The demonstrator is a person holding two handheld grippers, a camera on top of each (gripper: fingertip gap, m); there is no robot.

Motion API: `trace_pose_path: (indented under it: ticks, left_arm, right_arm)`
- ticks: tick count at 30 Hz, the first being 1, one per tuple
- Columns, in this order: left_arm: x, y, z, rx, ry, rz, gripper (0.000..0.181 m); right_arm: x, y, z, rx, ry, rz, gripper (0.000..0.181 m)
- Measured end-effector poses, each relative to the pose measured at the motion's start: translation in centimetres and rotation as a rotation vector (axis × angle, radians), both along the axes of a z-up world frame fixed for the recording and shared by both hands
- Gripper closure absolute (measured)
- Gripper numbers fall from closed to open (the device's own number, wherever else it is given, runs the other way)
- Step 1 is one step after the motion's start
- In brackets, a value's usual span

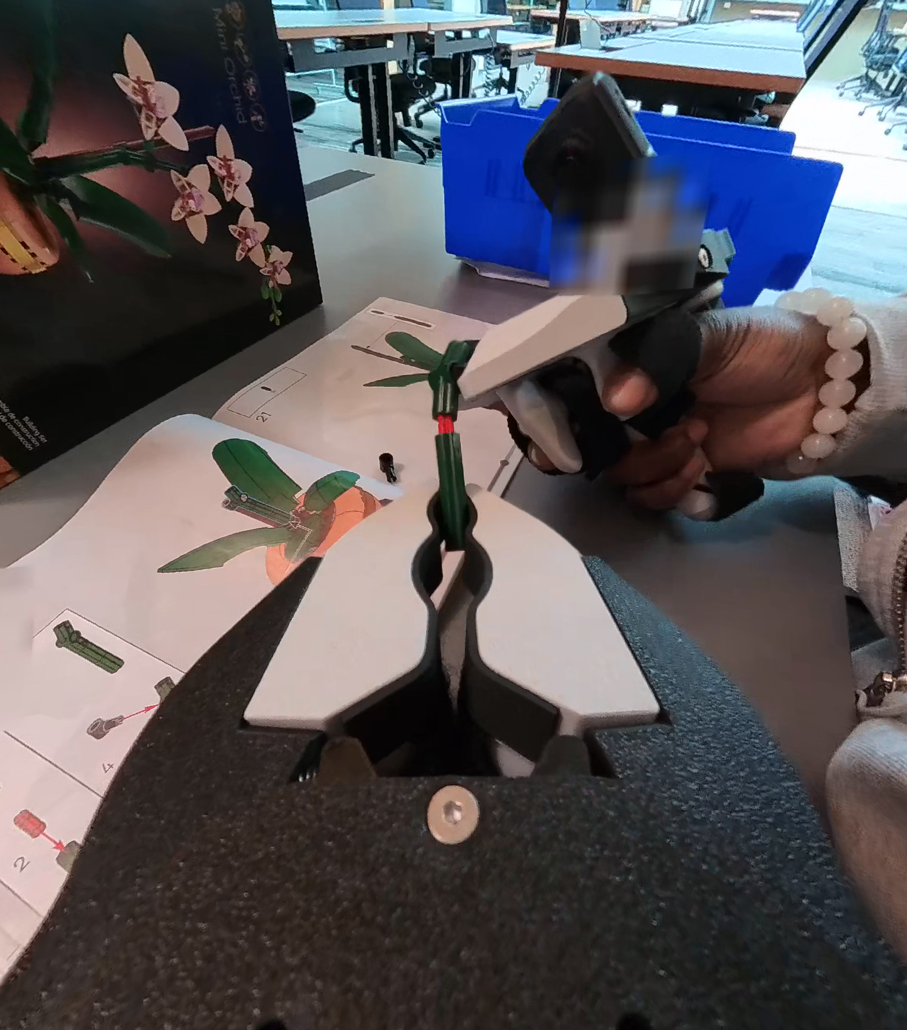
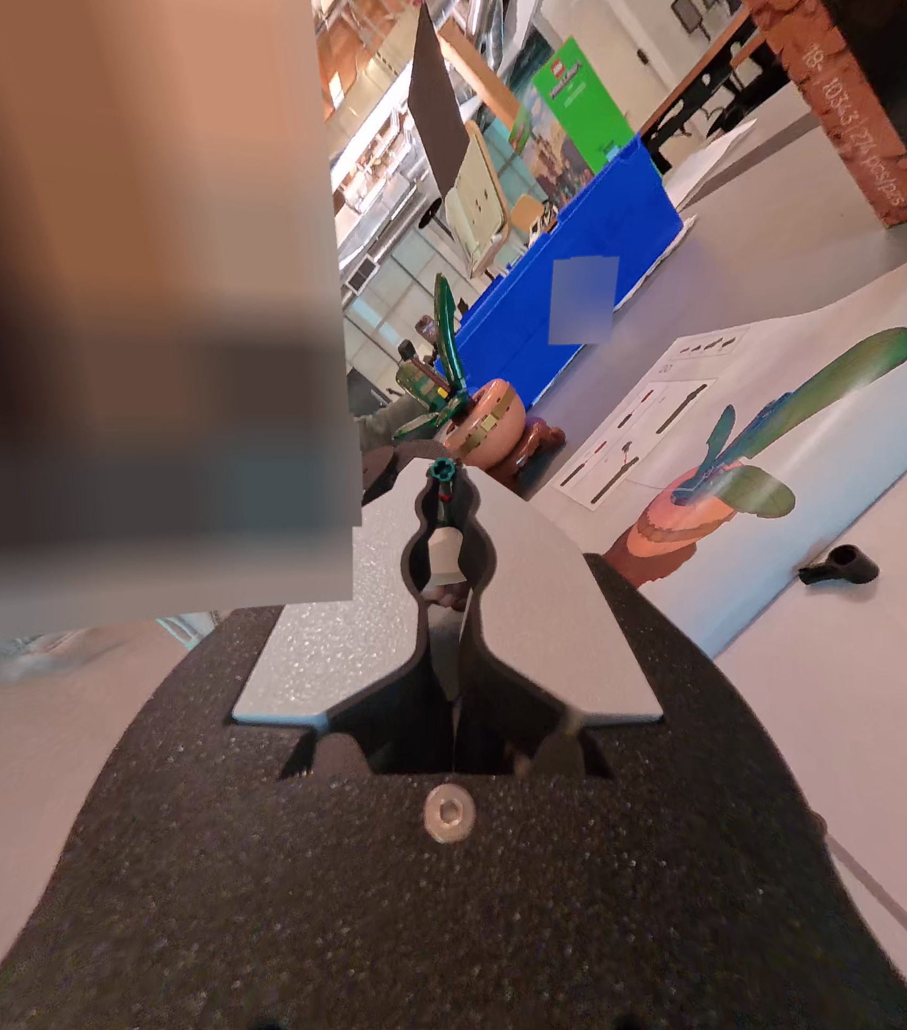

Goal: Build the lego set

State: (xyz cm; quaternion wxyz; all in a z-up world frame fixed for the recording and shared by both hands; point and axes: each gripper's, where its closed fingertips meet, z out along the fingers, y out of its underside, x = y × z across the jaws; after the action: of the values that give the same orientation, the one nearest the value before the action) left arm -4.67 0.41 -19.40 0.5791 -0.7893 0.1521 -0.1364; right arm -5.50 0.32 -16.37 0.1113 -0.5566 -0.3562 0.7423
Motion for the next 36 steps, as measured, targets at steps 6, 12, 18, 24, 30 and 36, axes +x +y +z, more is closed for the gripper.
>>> trace_pose_path:
  ticks: [6, 12, 18, 24, 30, 36]
  left_arm:
    - [0.3, -0.3, -0.6, -0.021, 0.06, -0.031, 0.181]
    - [0.5, -0.7, -1.1, -0.04, 0.116, -0.074, 0.181]
    - [0.8, -0.9, -1.4, -0.051, 0.133, -0.099, 0.181]
    - [0.6, -0.7, -1.5, -0.063, 0.127, -0.087, 0.181]
    - [-1.3, 0.5, 1.4, 0.04, -0.179, -0.004, 0.181]
    - [-2.6, 0.2, 3.2, 0.111, -0.352, 0.018, 0.181]
  right_arm:
    - [0.5, -0.3, -0.7, 0.037, -0.054, 0.055, 0.176]
    - [0.9, -0.8, -1.3, 0.039, -0.092, 0.117, 0.176]
    - [1.0, -1.3, -1.7, 0.072, -0.116, 0.162, 0.176]
    - [0.8, -1.1, -1.6, 0.071, -0.113, 0.145, 0.176]
    - [-1.1, -0.8, 2.5, 0.167, 0.092, 0.113, 0.148]
    - [-3.3, -0.4, 4.4, 0.335, 0.229, 0.009, 0.136]
